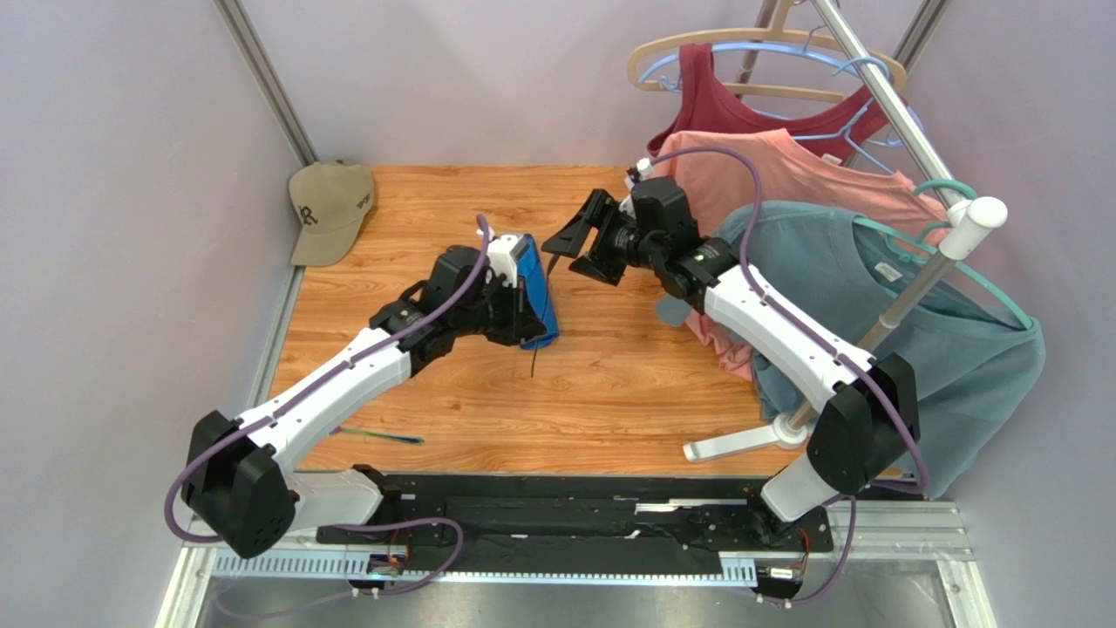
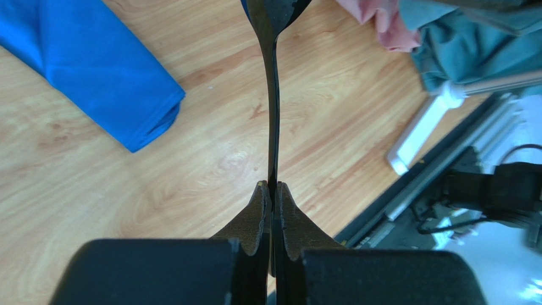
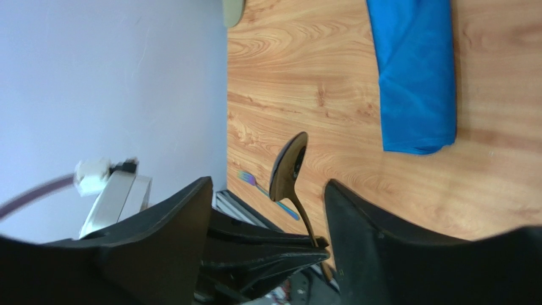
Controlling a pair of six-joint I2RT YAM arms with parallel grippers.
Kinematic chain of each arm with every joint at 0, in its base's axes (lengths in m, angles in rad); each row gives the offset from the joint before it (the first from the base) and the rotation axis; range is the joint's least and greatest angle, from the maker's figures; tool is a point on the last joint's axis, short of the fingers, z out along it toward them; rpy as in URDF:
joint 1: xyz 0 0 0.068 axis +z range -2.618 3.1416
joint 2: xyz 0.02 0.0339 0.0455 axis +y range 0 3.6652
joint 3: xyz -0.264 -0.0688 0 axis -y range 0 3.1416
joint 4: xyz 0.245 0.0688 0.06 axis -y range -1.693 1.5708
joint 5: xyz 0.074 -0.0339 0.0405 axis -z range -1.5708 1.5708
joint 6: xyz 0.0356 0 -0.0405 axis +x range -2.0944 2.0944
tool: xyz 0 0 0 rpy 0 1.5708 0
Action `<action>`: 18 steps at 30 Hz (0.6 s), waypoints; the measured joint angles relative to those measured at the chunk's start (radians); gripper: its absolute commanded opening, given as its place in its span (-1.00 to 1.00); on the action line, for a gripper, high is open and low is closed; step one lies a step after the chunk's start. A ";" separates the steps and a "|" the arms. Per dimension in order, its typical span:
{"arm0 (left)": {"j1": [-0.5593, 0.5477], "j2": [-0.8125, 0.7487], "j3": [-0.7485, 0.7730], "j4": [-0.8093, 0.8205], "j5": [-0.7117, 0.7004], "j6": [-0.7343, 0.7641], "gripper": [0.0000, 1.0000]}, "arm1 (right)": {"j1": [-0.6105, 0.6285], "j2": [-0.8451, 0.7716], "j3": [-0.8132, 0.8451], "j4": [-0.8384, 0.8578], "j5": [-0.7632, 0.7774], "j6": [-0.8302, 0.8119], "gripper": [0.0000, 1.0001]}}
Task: Fold the napkin into a case and place the utensils inside
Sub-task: Pass from the right arm to the left, then pass from the left arm to the right
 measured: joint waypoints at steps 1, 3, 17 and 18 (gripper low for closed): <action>0.017 -0.013 -0.012 0.006 0.029 -0.011 -1.00 | -0.008 -0.011 0.000 0.012 -0.027 -0.050 0.61; 0.054 -0.040 -0.044 0.031 0.103 -0.037 -1.00 | -0.028 -0.031 0.000 0.035 -0.085 -0.151 0.66; 0.192 -0.123 -0.234 0.455 0.689 -0.404 -1.00 | -0.149 -0.082 -0.089 0.277 -0.653 -0.682 0.39; 0.193 -0.136 -0.240 0.475 0.710 -0.422 -1.00 | -0.159 -0.078 -0.089 0.292 -0.680 -0.690 0.36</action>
